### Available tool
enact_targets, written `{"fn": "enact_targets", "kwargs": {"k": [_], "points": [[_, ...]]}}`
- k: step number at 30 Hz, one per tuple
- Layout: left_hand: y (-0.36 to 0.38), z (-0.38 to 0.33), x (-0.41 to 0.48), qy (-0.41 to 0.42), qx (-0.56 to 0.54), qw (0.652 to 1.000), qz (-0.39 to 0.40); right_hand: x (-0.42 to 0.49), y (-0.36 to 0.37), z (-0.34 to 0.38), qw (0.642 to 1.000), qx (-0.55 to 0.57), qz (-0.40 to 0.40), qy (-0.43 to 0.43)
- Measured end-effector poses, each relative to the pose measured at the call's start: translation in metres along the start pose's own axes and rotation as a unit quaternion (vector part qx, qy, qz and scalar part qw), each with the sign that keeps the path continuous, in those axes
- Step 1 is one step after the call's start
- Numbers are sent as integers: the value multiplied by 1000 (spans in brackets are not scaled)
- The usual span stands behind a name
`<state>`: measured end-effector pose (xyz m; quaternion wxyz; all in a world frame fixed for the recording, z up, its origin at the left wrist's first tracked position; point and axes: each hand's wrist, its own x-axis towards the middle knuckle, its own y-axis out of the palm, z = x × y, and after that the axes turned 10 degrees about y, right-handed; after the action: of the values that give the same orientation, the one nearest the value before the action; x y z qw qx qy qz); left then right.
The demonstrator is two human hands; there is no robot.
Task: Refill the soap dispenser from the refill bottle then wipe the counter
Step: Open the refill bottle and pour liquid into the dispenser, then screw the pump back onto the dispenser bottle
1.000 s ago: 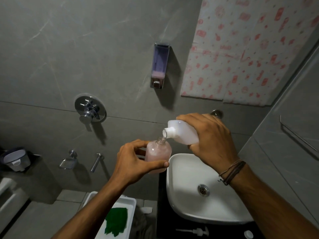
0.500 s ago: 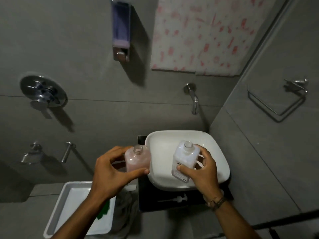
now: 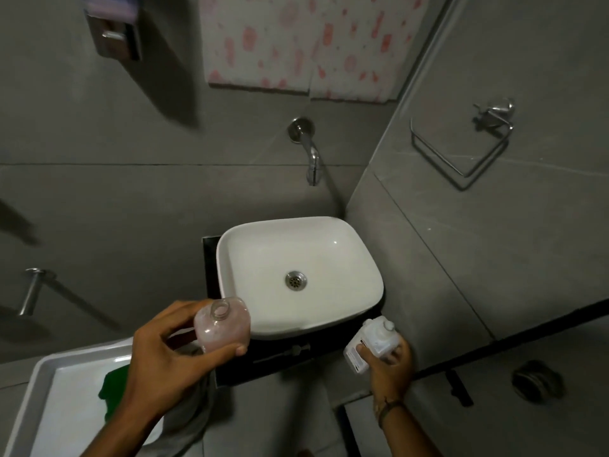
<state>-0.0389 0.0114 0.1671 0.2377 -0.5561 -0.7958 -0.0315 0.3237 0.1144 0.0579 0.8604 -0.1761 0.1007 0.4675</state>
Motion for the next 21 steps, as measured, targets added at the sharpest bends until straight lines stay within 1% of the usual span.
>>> {"fn": "enact_targets", "kwargs": {"k": [5, 12, 17, 21], "points": [[10, 1, 3, -13, -4, 1000, 14, 30, -7, 0, 998, -7, -54, 17], [20, -1, 8, -18, -2, 1000, 22, 61, 8, 20, 989, -42, -141, 30], [23, 0, 11, -19, 14, 999, 33, 72, 15, 24, 984, -19, -167, 54], [23, -1, 13, -37, 10, 999, 37, 78, 20, 27, 983, -9, -175, 60]]}}
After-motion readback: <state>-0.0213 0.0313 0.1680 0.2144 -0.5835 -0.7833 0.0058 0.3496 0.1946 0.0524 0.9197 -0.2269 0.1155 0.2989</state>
